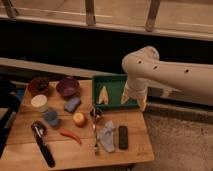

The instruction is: Place eraser in plastic cup

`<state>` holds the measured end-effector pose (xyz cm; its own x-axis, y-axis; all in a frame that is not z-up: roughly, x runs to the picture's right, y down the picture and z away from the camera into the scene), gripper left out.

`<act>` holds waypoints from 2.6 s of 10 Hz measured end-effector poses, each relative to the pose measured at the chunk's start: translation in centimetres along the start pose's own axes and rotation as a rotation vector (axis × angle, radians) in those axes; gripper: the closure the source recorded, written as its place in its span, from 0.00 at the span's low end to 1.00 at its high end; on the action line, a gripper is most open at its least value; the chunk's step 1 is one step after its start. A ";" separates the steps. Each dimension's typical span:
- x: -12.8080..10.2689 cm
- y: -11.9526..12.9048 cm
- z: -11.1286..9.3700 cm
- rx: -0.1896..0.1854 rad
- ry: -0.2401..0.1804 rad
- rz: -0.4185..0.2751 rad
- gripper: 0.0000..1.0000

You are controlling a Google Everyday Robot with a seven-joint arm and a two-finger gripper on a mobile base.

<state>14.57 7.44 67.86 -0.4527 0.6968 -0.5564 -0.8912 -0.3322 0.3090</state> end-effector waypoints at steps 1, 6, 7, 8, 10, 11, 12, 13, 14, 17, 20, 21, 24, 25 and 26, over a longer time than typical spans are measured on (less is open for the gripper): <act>0.0 -0.1 0.0 0.002 0.004 -0.007 0.35; 2.3 -0.1 5.8 0.067 0.113 -0.118 0.35; 2.8 0.1 7.1 0.079 0.144 -0.140 0.35; 3.2 0.2 7.8 0.087 0.166 -0.152 0.35; 3.8 0.7 10.4 0.098 0.240 -0.165 0.35; 3.9 0.8 12.0 0.101 0.287 -0.162 0.35; 3.9 0.7 13.2 0.103 0.325 -0.158 0.35; 4.0 0.6 14.8 0.099 0.393 -0.141 0.35; 4.0 0.5 15.3 0.098 0.414 -0.131 0.35; 4.0 0.4 15.6 0.098 0.424 -0.127 0.35; 4.0 0.4 16.1 0.104 0.442 -0.124 0.35; 4.0 0.5 17.1 0.103 0.459 -0.125 0.35; 3.9 0.1 19.1 0.098 0.486 -0.119 0.35; 3.9 0.0 19.1 0.096 0.492 -0.121 0.35; 4.0 0.0 19.4 0.097 0.502 -0.122 0.35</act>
<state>13.36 22.55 80.64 -0.3261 0.3284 -0.8865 -0.9421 -0.1910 0.2758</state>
